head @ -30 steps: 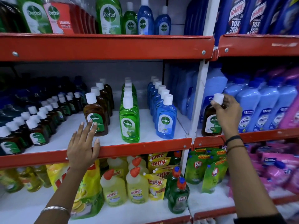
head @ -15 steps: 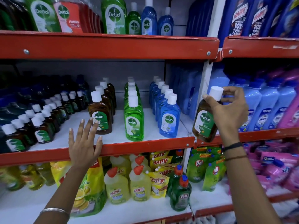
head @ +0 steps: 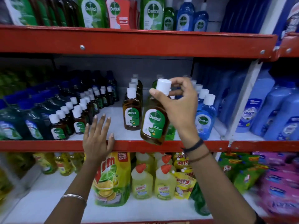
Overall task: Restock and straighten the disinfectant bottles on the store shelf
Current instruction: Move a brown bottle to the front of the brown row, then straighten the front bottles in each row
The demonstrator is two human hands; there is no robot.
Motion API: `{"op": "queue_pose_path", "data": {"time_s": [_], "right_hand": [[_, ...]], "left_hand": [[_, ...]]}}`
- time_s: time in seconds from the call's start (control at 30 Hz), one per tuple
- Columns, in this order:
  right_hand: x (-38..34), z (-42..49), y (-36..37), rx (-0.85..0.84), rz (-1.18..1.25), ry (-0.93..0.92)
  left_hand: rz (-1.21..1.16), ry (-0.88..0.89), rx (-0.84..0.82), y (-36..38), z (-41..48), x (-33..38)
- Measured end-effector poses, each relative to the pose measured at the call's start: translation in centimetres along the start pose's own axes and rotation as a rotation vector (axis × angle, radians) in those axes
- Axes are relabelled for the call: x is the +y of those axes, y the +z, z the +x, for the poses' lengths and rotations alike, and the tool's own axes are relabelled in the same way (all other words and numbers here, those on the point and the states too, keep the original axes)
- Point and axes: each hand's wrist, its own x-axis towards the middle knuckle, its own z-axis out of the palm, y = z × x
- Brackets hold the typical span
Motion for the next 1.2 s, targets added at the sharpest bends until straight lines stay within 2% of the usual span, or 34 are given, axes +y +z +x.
{"op": "queue_pose_path", "data": {"time_s": [0.3, 0.63, 0.73, 0.83, 0.97, 1.07, 1.2], "right_hand": [[3.5, -1.0, 8.8, -0.088, -0.163, 0.039], [5.8, -1.8, 10.6, -0.120, -0.246, 0.028], [6.1, -2.7, 10.0, -0.161, -0.109, 0.043], [6.1, -5.6, 8.7, -0.156, 0.022, 0.173], [6.5, -9.7, 7.6, -0.212, 0.112, 0.356], [7.7, -10.3, 8.1, -0.245, 0.135, 0.372], [8.5, -9.3, 8.1, -0.259, 0.144, 0.368]], "left_hand": [[-0.010, 0.037, 0.071, 0.5, -0.1, -0.3], [-0.076, 0.052, 0.046, 0.2, -0.1, 0.0], [-0.198, -0.005, 0.002, -0.5, 0.3, 0.7], [-0.498, -0.187, -0.022, -1.9, 1.2, 2.4], [-0.919, -0.366, -0.265, -2.9, 2.6, 4.5], [-0.921, -0.339, -0.392, -3.2, 3.1, 5.1], [-0.855, -0.307, -0.389, -3.8, 2.7, 5.3]]}}
